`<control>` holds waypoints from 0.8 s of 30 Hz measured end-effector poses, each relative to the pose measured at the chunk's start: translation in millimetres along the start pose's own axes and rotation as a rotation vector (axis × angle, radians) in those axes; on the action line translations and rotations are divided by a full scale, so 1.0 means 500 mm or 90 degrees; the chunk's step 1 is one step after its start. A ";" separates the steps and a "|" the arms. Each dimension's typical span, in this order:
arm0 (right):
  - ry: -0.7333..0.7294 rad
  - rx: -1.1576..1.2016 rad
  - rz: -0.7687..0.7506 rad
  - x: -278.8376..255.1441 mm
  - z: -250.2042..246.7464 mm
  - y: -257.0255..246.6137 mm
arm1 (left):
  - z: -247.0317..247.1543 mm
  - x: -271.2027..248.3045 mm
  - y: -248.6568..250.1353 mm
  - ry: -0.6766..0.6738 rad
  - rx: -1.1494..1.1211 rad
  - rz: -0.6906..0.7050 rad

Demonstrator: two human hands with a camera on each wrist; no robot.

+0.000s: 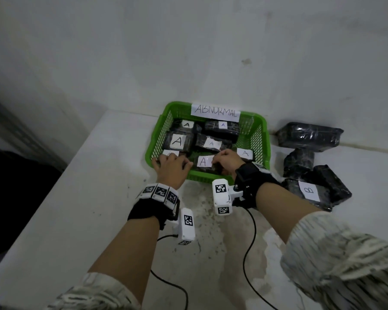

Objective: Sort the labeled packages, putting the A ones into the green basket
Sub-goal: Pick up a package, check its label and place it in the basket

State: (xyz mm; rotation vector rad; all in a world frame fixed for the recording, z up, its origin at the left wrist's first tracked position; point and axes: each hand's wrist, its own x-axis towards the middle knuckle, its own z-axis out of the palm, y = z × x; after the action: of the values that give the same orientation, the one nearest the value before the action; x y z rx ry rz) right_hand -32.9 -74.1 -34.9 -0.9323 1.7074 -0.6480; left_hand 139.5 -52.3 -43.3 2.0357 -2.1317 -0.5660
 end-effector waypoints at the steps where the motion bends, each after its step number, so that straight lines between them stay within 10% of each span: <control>1: 0.000 0.000 0.005 0.006 0.004 0.000 | -0.001 0.001 -0.002 -0.014 0.003 0.009; 24: 0.033 -0.323 -0.079 0.002 0.007 -0.003 | -0.019 -0.006 0.000 -0.095 -0.021 0.029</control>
State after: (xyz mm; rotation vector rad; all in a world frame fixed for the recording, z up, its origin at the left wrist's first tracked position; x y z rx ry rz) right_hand -29.3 -75.6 -35.4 -1.3927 1.9118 -0.3194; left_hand 143.0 -51.0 -34.1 1.9790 -2.2287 -0.7632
